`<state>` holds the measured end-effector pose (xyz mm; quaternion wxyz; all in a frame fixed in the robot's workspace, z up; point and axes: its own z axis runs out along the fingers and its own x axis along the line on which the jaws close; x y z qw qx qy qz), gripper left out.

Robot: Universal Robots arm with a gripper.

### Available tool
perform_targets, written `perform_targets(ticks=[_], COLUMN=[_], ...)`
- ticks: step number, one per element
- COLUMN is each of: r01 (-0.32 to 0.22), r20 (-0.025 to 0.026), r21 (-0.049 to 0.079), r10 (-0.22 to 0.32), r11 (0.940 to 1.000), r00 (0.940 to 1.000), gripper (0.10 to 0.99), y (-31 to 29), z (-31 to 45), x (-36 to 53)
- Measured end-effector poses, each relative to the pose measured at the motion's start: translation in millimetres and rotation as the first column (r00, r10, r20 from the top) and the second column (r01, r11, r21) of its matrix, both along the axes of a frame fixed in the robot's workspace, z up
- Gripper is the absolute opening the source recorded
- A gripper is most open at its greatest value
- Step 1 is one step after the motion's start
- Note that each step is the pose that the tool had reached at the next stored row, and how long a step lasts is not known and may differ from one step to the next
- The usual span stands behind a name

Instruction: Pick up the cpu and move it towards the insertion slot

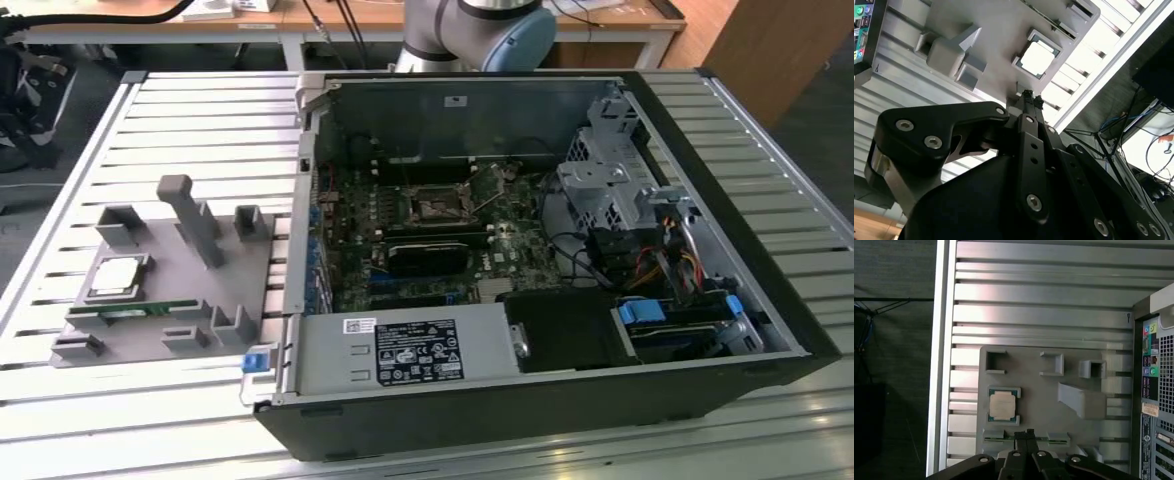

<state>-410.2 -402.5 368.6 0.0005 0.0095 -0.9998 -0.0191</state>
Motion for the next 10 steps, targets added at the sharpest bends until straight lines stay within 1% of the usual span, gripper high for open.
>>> perform_targets(ticks=[5, 10], r01=[0.000, 0.000], r20=[0.0002, 0.0002], r21=[0.000, 0.000], r10=[0.000, 0.000], r11=[1.0000, 1.0000], r00=[1.0000, 1.0000], gripper=[0.106, 0.106], y=[0.0, -0.1], z=[-0.4, -1.2], x=[-9.7, -13.7])
